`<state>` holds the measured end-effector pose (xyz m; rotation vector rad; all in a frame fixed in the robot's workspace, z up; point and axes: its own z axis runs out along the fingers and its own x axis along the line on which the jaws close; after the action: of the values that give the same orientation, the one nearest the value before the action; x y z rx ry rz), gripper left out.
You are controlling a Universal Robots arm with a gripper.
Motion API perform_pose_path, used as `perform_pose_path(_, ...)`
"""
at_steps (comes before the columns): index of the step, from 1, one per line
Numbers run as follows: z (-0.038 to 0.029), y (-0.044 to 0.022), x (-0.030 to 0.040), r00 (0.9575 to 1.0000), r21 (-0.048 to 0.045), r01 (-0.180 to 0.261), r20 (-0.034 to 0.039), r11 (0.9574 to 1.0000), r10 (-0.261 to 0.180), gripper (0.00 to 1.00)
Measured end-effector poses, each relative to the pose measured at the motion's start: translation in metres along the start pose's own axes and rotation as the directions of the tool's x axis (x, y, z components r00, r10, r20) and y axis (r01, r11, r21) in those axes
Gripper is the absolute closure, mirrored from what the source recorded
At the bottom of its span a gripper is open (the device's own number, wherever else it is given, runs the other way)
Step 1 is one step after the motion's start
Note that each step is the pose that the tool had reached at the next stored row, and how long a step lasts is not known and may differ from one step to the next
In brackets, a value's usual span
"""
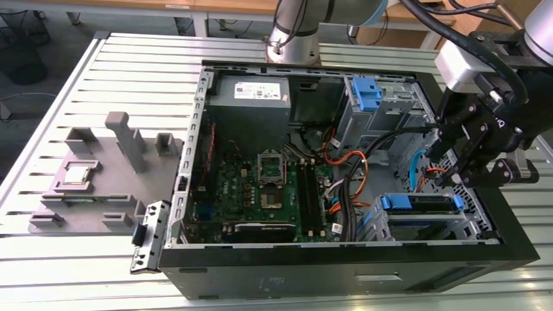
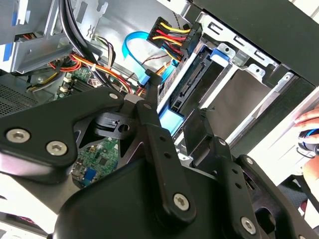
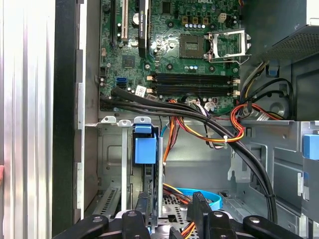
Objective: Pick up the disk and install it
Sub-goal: 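Insert the first disk wire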
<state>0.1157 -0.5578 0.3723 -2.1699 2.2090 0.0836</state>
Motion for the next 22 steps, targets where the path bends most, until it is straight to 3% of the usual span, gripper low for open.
perform_pose_path(12,0.0029,0.0000,0.0002,1.0000,0.0000,0.000,0.0002,1.0000,0.000,0.52)
perform_pose_path(22,-0.0018,0.0000,-0.0001,1.0000,-0.0002,0.000,0.0000,1.0000,0.000,0.52)
